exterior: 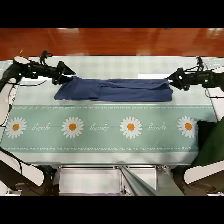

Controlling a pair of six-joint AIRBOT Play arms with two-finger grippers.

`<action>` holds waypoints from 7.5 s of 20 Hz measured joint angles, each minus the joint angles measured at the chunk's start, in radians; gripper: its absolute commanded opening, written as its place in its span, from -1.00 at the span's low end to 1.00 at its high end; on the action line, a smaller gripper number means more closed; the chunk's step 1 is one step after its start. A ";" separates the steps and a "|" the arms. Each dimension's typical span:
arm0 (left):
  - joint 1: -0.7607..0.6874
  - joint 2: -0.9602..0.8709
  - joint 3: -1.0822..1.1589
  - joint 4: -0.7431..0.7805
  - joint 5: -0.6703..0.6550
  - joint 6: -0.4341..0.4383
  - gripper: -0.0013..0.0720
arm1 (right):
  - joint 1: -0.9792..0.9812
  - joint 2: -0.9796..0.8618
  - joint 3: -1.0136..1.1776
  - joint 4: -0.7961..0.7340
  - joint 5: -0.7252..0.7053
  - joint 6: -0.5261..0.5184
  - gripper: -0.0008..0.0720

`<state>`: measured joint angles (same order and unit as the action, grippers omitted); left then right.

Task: Fold the shirts.

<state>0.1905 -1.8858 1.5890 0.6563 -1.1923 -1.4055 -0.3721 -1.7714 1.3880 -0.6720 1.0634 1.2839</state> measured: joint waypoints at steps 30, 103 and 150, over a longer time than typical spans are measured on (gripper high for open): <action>-0.130 0.930 -0.805 0.295 0.350 -0.110 0.42 | -0.032 -0.099 -0.106 0.199 0.011 -0.059 0.17; -0.304 1.173 -0.968 0.419 0.194 -0.178 -0.92 | 0.738 0.039 0.050 0.150 -0.214 0.091 0.16; -0.354 1.265 -1.064 0.281 0.330 -0.206 -0.92 | 0.467 0.325 0.283 -0.239 0.198 0.263 -0.89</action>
<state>-0.1631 -0.6212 0.5247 0.9371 -0.8619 -1.6112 0.0952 -1.4467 1.6714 -0.9108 1.2613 1.5471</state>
